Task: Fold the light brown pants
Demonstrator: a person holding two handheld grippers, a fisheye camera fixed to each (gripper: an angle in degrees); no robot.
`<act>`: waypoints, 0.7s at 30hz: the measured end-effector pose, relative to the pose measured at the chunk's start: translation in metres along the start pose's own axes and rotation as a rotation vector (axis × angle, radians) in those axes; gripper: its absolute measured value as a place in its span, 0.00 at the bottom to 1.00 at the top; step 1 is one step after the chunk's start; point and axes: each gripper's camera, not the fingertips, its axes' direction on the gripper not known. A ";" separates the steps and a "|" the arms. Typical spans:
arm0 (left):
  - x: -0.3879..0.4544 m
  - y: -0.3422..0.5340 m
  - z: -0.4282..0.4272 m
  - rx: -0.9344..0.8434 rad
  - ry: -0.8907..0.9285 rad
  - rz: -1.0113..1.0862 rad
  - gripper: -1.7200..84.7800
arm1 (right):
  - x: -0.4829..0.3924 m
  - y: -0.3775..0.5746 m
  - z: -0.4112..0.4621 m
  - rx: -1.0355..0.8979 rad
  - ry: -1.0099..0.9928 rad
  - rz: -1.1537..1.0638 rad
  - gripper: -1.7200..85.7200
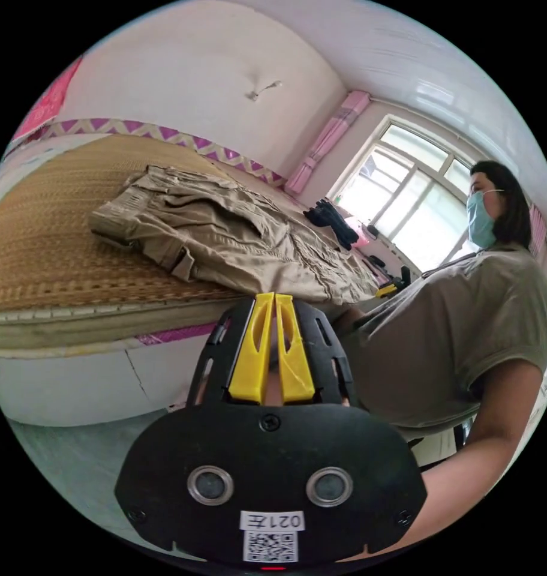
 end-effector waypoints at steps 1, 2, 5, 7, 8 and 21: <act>0.001 0.004 -0.011 0.019 0.002 0.011 0.01 | -0.003 0.000 0.001 -0.016 0.005 0.027 0.01; 0.006 0.007 -0.031 0.089 0.007 0.032 0.01 | -0.005 -0.001 -0.007 -0.041 -0.023 0.045 0.01; 0.030 0.001 -0.086 0.300 -0.026 0.119 0.01 | -0.001 0.007 -0.070 0.050 -0.159 0.035 0.03; 0.049 -0.019 -0.090 0.291 -0.133 0.179 0.01 | 0.017 0.022 -0.124 0.276 -0.069 0.143 0.06; 0.055 -0.038 -0.079 0.244 -0.184 0.201 0.01 | 0.033 0.031 -0.150 0.386 0.004 0.235 0.09; -0.179 -0.057 0.015 0.052 -0.307 -0.735 0.01 | 0.119 0.007 -0.126 0.003 0.499 0.462 0.01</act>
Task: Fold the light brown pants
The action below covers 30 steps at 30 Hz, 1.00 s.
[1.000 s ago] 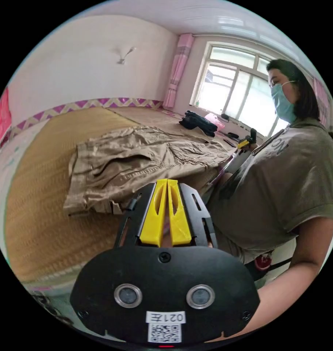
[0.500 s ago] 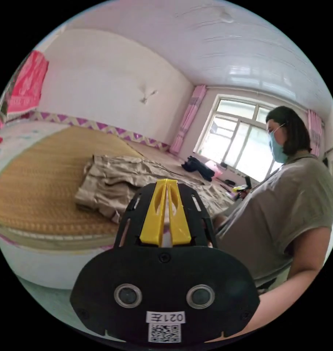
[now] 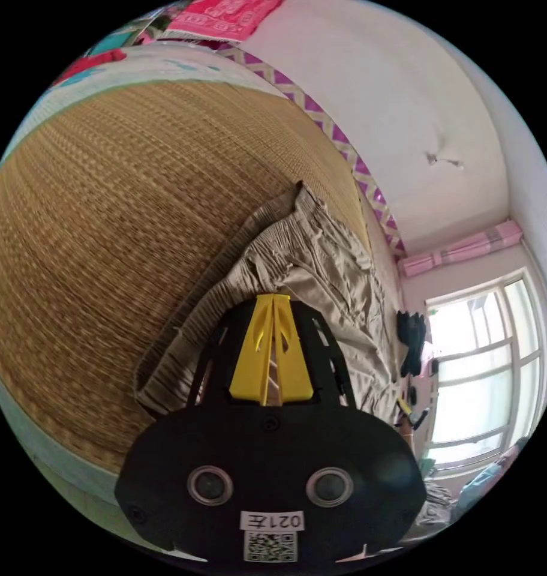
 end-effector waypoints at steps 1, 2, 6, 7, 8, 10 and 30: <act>-0.013 0.002 0.000 0.017 0.033 -0.019 0.01 | -0.002 -0.003 -0.003 -0.003 0.024 -0.008 0.01; -0.022 0.006 0.000 0.039 0.045 -0.029 0.01 | -0.005 -0.008 -0.005 -0.006 0.050 -0.015 0.01; -0.034 0.020 0.002 0.099 0.032 -0.033 0.01 | -0.011 -0.026 -0.007 0.004 0.101 -0.017 0.01; -0.034 0.025 0.003 0.105 0.024 -0.032 0.01 | -0.015 -0.032 -0.008 0.011 0.115 -0.023 0.01; -0.033 0.030 0.004 0.110 0.011 -0.027 0.01 | -0.019 -0.037 -0.009 0.009 0.131 -0.031 0.01; -0.029 0.039 0.004 0.117 -0.019 -0.018 0.01 | -0.025 -0.041 -0.014 -0.003 0.146 -0.043 0.01; 0.076 -0.010 0.202 0.036 0.241 -0.005 0.01 | -0.075 0.038 -0.140 0.280 0.049 0.272 0.01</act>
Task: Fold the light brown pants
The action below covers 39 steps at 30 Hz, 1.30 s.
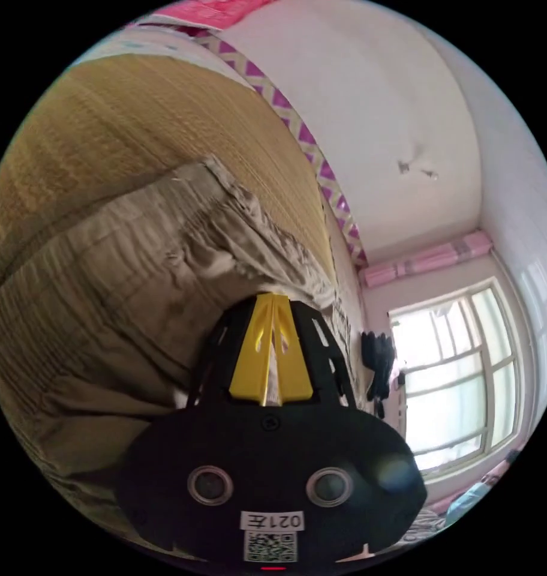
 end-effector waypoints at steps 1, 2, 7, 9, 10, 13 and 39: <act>-0.008 -0.003 -0.009 0.036 0.005 -0.015 0.01 | -0.002 0.004 -0.001 -0.001 -0.014 0.018 0.01; -0.010 -0.006 -0.016 0.050 -0.022 -0.005 0.01 | -0.005 0.009 -0.001 -0.005 -0.028 0.033 0.01; -0.035 -0.001 -0.062 0.147 -0.065 -0.057 0.01 | -0.024 0.015 0.014 -0.037 -0.064 0.015 0.01; -0.043 0.007 -0.078 0.193 -0.065 -0.090 0.01 | -0.032 0.013 0.027 -0.056 -0.076 -0.005 0.01; -0.046 0.013 -0.087 0.217 -0.069 -0.106 0.01 | -0.038 0.011 0.035 -0.063 -0.089 -0.017 0.01; -0.047 0.028 -0.106 0.265 -0.079 -0.135 0.01 | -0.057 0.002 0.050 -0.049 -0.176 -0.069 0.01; 0.073 0.354 -0.300 0.301 0.068 0.133 0.01 | -0.031 0.204 0.061 -0.121 -0.524 0.443 0.11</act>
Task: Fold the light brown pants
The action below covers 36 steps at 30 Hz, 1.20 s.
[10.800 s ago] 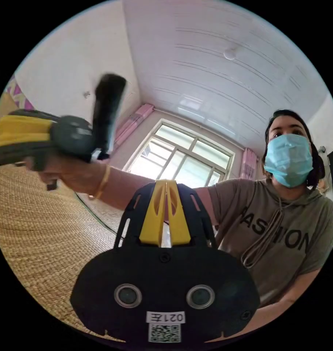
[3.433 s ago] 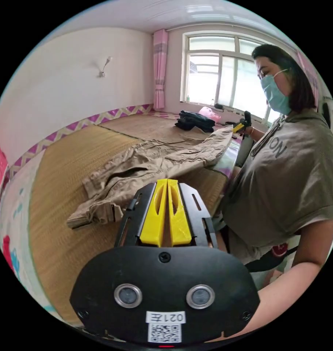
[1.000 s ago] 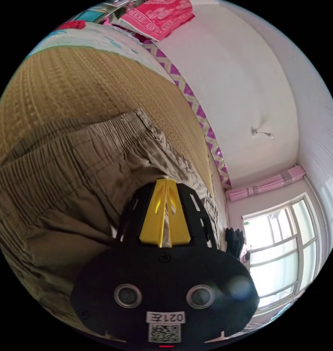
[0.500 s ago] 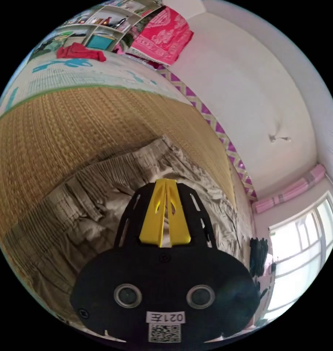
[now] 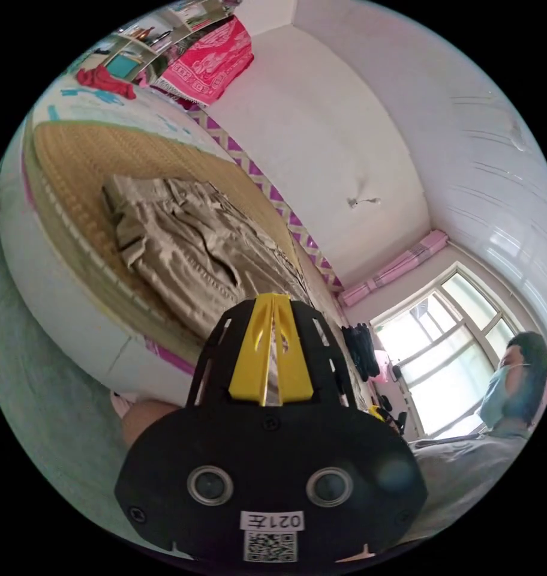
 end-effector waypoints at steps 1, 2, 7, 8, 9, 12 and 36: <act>-0.004 0.013 -0.005 0.000 0.026 -0.023 0.01 | 0.017 0.023 -0.002 0.010 -0.042 0.074 0.12; -0.007 0.025 -0.009 0.004 0.043 -0.042 0.01 | 0.031 0.046 -0.002 0.020 -0.074 0.136 0.12; -0.006 0.054 -0.001 -0.045 0.003 -0.035 0.01 | 0.069 0.108 0.015 0.062 -0.270 0.297 0.13; -0.003 0.057 0.002 -0.054 -0.019 -0.013 0.01 | 0.075 0.117 0.026 0.059 -0.324 0.317 0.13; -0.001 0.057 0.004 -0.059 -0.028 -0.002 0.01 | 0.077 0.120 0.032 0.053 -0.332 0.325 0.13; 0.005 0.056 0.007 -0.058 -0.044 0.020 0.01 | 0.090 0.135 0.061 0.040 -0.304 0.355 0.11; -0.057 -0.033 -0.032 -0.073 -0.135 -0.258 0.05 | 0.139 0.199 0.130 0.153 -0.479 0.340 0.01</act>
